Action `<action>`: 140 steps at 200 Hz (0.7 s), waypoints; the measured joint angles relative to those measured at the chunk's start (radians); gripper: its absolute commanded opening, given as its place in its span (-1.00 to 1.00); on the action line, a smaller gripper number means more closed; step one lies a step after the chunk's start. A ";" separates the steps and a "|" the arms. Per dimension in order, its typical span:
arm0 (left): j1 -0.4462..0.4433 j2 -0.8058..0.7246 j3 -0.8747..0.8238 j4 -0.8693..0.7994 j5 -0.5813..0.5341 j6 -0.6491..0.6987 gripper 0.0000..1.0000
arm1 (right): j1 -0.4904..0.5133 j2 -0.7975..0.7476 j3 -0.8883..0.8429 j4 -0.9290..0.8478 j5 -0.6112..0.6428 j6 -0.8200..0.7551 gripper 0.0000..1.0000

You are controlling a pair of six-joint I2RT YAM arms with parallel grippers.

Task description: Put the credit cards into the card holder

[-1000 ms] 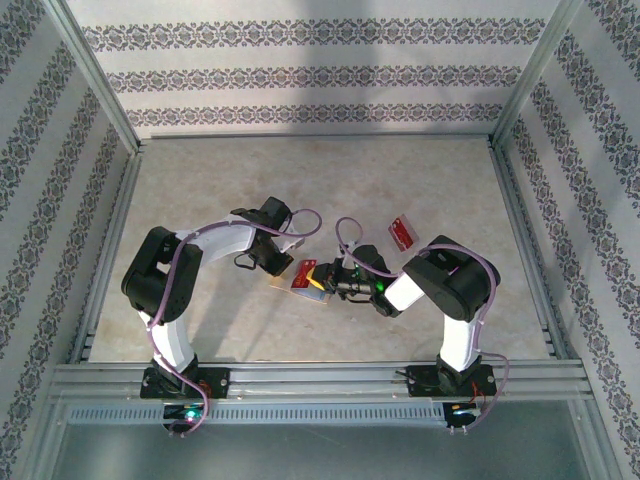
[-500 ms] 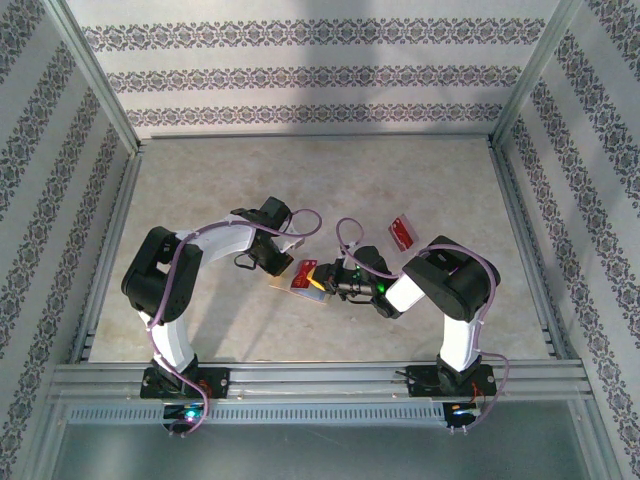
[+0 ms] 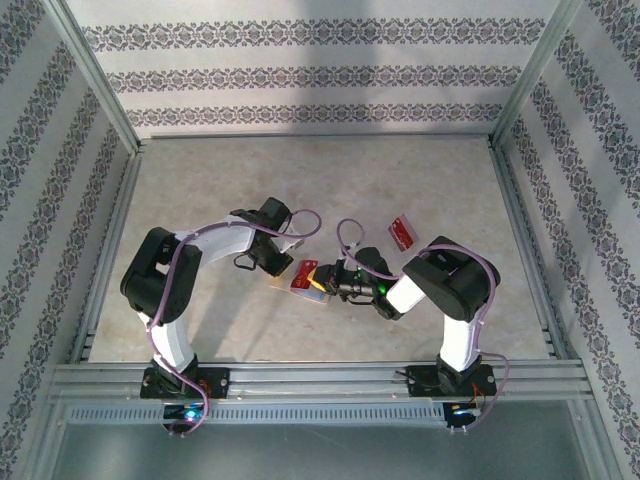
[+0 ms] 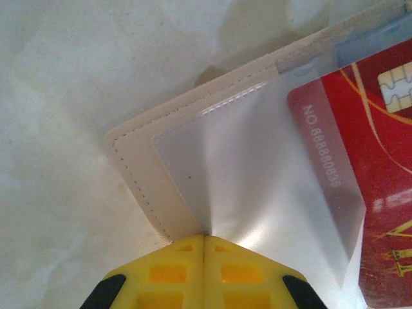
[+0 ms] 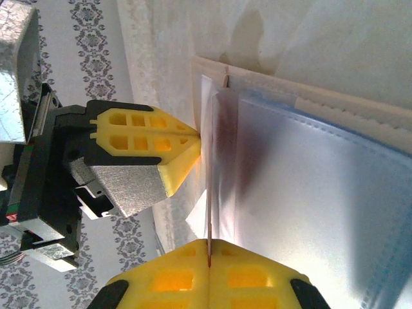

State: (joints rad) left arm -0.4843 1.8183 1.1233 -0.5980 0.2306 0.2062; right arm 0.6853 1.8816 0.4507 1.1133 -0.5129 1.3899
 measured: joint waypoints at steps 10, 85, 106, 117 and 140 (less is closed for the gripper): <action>0.000 0.000 0.000 0.000 0.000 0.000 -1.00 | 0.000 0.000 -0.002 0.002 0.000 0.000 -1.00; 0.000 0.000 0.000 0.000 0.000 0.000 -1.00 | 0.012 0.002 -0.002 0.007 0.019 0.000 -1.00; 0.000 0.000 0.000 0.000 0.000 0.000 -1.00 | 0.020 0.013 -0.001 0.013 0.039 0.000 -1.00; 0.000 0.000 0.000 0.000 0.000 0.000 -1.00 | 0.024 0.018 -0.001 0.016 0.053 0.000 -1.00; 0.000 0.000 0.000 0.000 0.000 0.000 -1.00 | 0.036 0.030 -0.001 0.024 0.076 -0.001 -1.00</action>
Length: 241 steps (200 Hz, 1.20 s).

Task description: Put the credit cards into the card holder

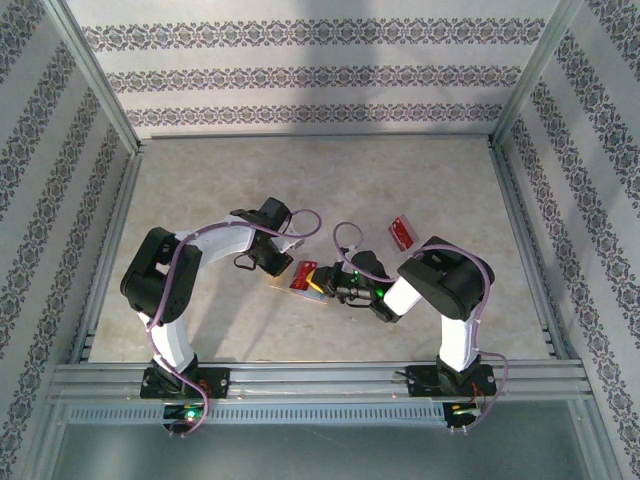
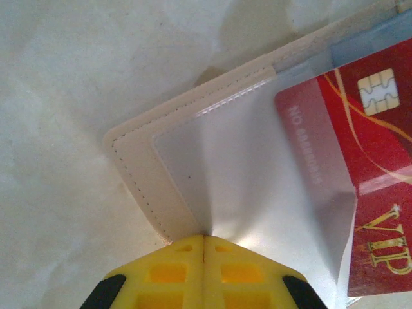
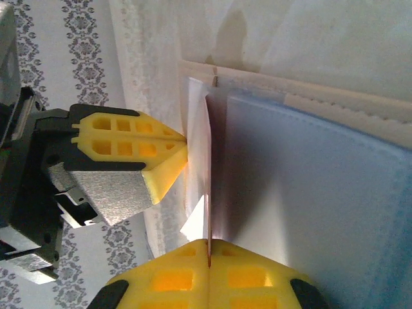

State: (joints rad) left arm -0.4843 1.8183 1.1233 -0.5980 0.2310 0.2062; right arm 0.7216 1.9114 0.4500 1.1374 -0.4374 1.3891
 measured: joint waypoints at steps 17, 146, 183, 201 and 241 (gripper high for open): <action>0.000 0.000 0.000 0.000 0.000 0.000 -1.00 | 0.003 0.005 0.000 0.007 0.014 0.000 -1.00; 0.000 0.000 0.000 0.000 0.000 0.000 -1.00 | 0.036 0.035 0.019 0.040 0.078 0.004 -1.00; 0.000 0.000 0.000 0.000 0.000 0.000 -1.00 | 0.043 0.039 0.046 0.006 0.075 0.004 -1.00; 0.000 0.000 0.000 0.000 0.000 0.000 -1.00 | 0.042 0.039 0.055 -0.009 0.070 0.004 -1.00; 0.000 -0.001 0.000 0.000 -0.001 0.000 -1.00 | 0.042 0.012 0.078 -0.097 0.063 -0.009 -0.86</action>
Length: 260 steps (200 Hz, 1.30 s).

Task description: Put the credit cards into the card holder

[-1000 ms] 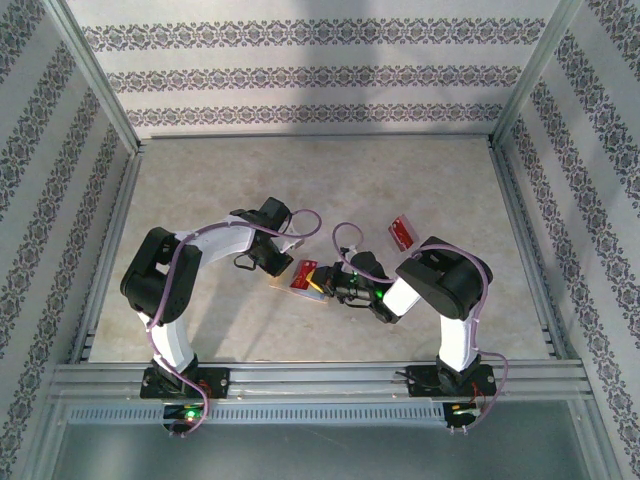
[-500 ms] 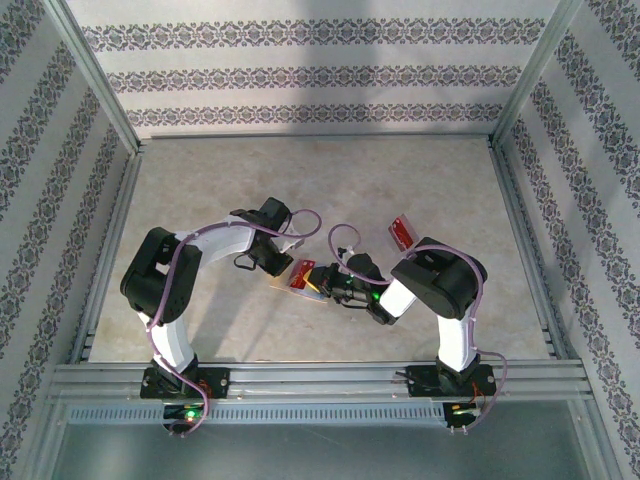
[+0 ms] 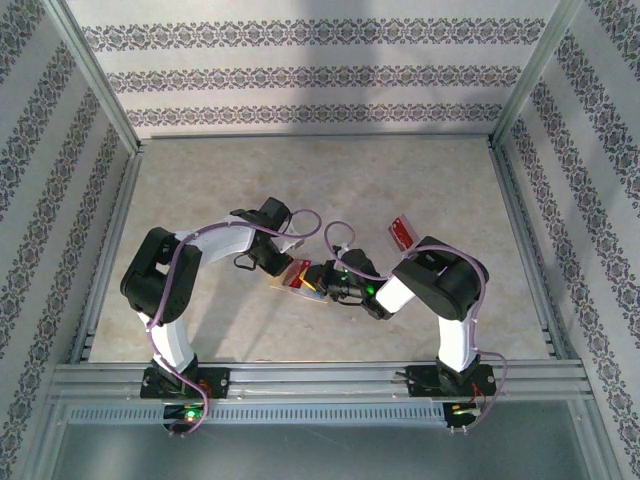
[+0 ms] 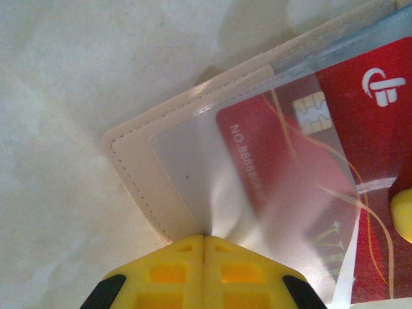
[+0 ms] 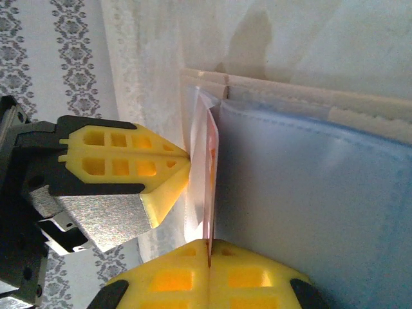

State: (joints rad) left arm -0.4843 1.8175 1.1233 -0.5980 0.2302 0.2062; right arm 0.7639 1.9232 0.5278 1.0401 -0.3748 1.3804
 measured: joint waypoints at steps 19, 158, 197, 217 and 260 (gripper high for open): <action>0.000 0.000 0.001 0.000 0.000 0.000 -1.00 | 0.000 -0.024 0.008 -0.060 0.000 -0.017 -0.77; 0.017 -0.001 0.001 0.000 0.004 -0.001 -0.99 | -0.003 -0.087 0.042 -0.249 -0.008 -0.076 -0.90; 0.033 -0.001 0.002 0.000 0.004 0.000 -0.96 | -0.003 -0.080 0.066 -0.275 -0.012 -0.082 -0.91; 0.039 -0.001 0.003 0.000 0.004 -0.001 -0.96 | -0.003 -0.079 0.066 -0.277 -0.011 -0.082 -0.91; 0.051 -0.001 0.006 -0.001 0.003 -0.001 -0.93 | -0.003 -0.073 0.072 -0.276 -0.015 -0.082 -0.92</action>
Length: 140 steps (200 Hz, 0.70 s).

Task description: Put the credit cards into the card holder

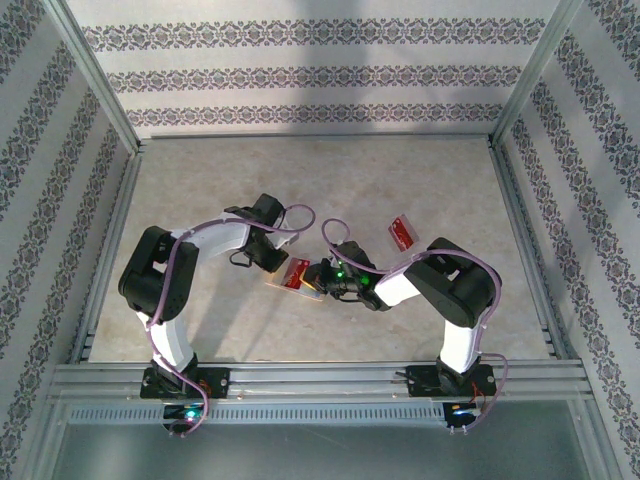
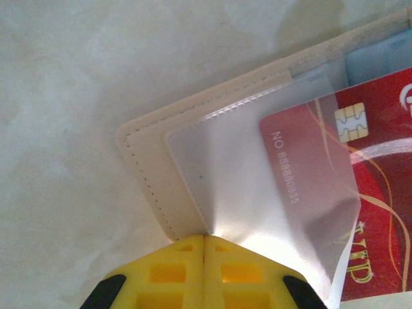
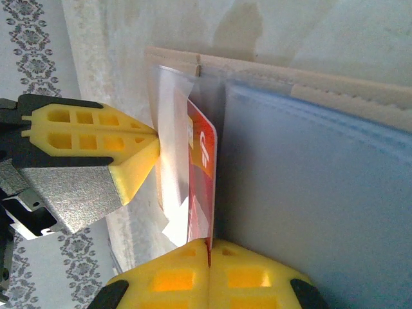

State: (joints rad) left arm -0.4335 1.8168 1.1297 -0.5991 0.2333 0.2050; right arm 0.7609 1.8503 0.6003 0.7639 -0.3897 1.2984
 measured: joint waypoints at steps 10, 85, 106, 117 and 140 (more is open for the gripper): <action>0.004 0.000 0.001 0.000 -0.003 0.000 -0.89 | 0.000 0.000 0.000 0.000 0.000 0.000 -0.92; 0.025 0.000 0.005 -0.002 -0.010 -0.003 -0.85 | -0.006 0.008 0.002 0.011 -0.012 0.001 -0.92; 0.026 0.000 0.001 0.001 -0.010 -0.003 -0.85 | -0.006 0.008 0.002 0.011 -0.011 0.003 -0.92; 0.027 0.001 -0.005 0.004 -0.009 -0.003 -0.85 | -0.006 0.008 0.003 0.010 -0.011 0.003 -0.91; 0.029 0.003 -0.008 0.005 -0.008 -0.003 -0.85 | -0.006 0.008 0.004 0.010 -0.011 0.004 -0.91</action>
State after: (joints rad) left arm -0.4042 1.8198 1.1221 -0.5941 0.2253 0.2024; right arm 0.7551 1.8587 0.6044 0.7738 -0.4007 1.3025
